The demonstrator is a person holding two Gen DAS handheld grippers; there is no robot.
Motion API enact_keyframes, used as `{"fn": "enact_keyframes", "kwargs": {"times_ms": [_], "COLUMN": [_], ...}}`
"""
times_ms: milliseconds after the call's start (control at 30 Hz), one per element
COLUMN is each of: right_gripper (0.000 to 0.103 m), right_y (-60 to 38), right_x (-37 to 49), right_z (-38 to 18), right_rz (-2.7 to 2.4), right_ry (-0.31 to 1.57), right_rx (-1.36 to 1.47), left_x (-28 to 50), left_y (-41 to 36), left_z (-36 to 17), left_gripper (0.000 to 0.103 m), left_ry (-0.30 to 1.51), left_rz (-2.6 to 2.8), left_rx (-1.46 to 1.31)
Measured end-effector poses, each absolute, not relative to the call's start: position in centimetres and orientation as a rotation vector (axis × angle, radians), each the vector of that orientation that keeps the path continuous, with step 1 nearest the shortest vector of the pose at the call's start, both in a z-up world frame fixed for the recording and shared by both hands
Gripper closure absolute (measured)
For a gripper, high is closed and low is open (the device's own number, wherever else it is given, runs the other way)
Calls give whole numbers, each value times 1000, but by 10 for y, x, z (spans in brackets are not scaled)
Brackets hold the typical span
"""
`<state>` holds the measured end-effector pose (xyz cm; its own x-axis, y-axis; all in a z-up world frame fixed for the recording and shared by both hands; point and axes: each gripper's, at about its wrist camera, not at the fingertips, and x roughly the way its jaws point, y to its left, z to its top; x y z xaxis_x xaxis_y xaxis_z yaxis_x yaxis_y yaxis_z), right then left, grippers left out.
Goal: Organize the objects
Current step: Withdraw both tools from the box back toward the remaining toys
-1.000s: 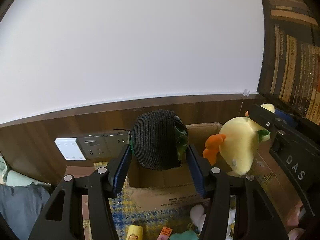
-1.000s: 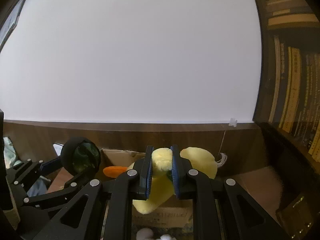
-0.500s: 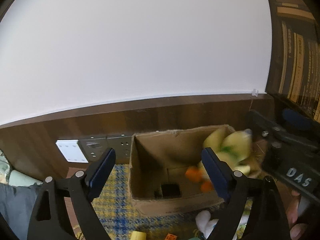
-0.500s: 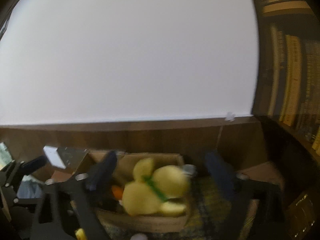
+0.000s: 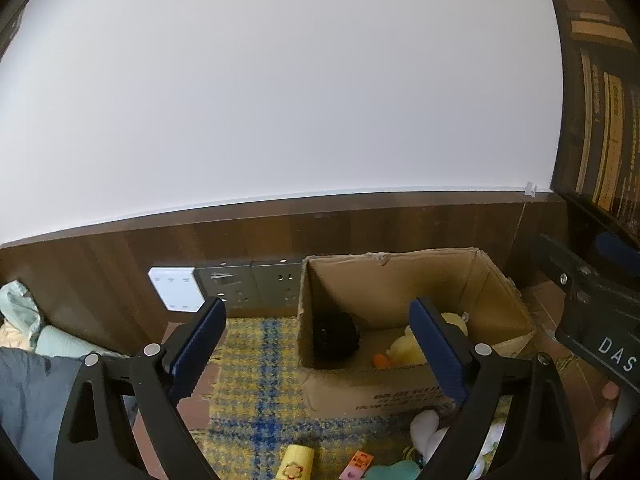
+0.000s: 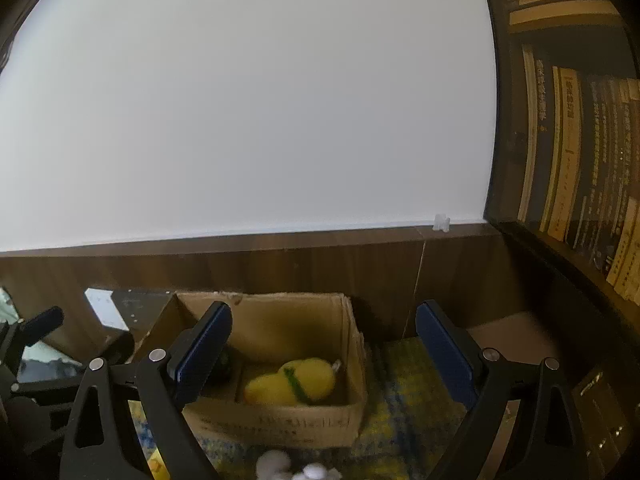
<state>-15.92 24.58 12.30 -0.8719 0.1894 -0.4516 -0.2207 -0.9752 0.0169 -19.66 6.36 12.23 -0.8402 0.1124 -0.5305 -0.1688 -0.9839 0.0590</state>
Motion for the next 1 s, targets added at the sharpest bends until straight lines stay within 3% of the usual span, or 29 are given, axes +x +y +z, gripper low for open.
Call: {"fn": "enact_keyframes", "kwargs": {"times_ms": [233, 400, 1000], "right_gripper": [7, 1, 1], "right_y": [236, 230, 207], "right_x": [-142, -132, -93], "right_z": [117, 114, 93], "right_rz": [2857, 2862, 2873], "right_ry": [100, 99, 84], "right_rx": [-692, -688, -699], "left_x": [-174, -161, -137], "left_y": [52, 40, 7], "left_z": [122, 118, 97], "left_gripper": [0, 0, 0], "left_ry": [158, 162, 93], "left_rz": [2913, 2944, 2987], "left_rx": [-789, -791, -835]}}
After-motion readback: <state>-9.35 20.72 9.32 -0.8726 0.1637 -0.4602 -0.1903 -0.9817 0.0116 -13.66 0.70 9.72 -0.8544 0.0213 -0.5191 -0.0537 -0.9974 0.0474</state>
